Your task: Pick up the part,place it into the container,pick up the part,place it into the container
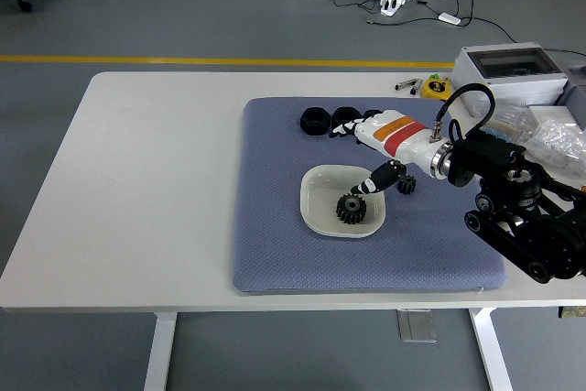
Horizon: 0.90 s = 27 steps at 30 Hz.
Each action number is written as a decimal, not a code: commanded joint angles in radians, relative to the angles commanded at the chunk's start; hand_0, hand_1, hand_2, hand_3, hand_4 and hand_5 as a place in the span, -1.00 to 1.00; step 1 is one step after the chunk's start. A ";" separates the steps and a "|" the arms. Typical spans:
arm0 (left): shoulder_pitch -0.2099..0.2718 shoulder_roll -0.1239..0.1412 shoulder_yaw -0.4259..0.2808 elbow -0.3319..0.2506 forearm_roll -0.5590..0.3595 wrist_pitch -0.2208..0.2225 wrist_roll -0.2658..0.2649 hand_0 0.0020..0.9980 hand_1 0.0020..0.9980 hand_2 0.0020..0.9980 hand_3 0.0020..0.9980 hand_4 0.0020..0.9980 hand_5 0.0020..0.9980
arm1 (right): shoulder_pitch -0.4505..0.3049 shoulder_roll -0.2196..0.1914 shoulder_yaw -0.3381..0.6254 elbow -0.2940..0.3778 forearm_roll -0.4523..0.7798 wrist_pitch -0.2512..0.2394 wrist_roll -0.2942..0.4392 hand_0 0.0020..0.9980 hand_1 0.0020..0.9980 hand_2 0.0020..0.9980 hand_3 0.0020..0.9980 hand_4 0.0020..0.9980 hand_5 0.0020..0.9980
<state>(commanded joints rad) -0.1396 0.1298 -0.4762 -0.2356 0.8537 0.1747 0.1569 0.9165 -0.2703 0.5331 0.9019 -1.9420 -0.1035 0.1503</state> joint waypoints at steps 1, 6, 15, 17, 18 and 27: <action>0.000 0.000 0.000 0.000 0.000 0.000 0.000 0.41 0.41 0.50 0.31 0.38 0.32 | 0.002 0.000 0.002 -0.015 0.004 0.000 0.000 -0.05 0.22 0.44 0.58 1.00 -0.46; -0.001 0.000 0.000 -0.001 0.003 -0.002 0.001 0.41 0.41 0.50 0.31 0.38 0.32 | 0.013 0.000 -0.019 -0.143 0.030 0.018 0.014 -0.08 0.19 0.36 0.24 0.99 -0.49; 0.000 -0.003 -0.001 -0.001 0.001 -0.002 0.001 0.41 0.41 0.50 0.31 0.37 0.32 | 0.001 -0.007 -0.061 -0.264 0.078 0.043 0.039 -0.11 0.17 0.29 0.17 0.91 -0.51; 0.000 -0.004 -0.003 -0.001 0.005 -0.003 0.002 0.41 0.41 0.50 0.31 0.37 0.32 | 0.000 -0.002 -0.069 -0.272 0.092 0.036 0.040 -0.11 0.17 0.29 0.17 0.91 -0.51; 0.000 -0.004 -0.004 -0.001 0.008 -0.003 0.002 0.41 0.41 0.50 0.31 0.37 0.32 | 0.000 0.002 -0.075 -0.279 0.104 0.030 0.041 -0.11 0.17 0.29 0.17 0.91 -0.51; 0.003 -0.007 -0.012 -0.002 0.019 -0.005 0.006 0.41 0.42 0.50 0.31 0.37 0.32 | -0.005 0.043 -0.100 -0.339 0.189 -0.004 0.041 -0.15 0.12 0.21 0.12 0.81 -0.53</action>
<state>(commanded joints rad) -0.1366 0.1228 -0.4878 -0.2374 0.8722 0.1702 0.1629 0.9115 -0.2274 0.4331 0.5632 -1.7531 -0.1071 0.1908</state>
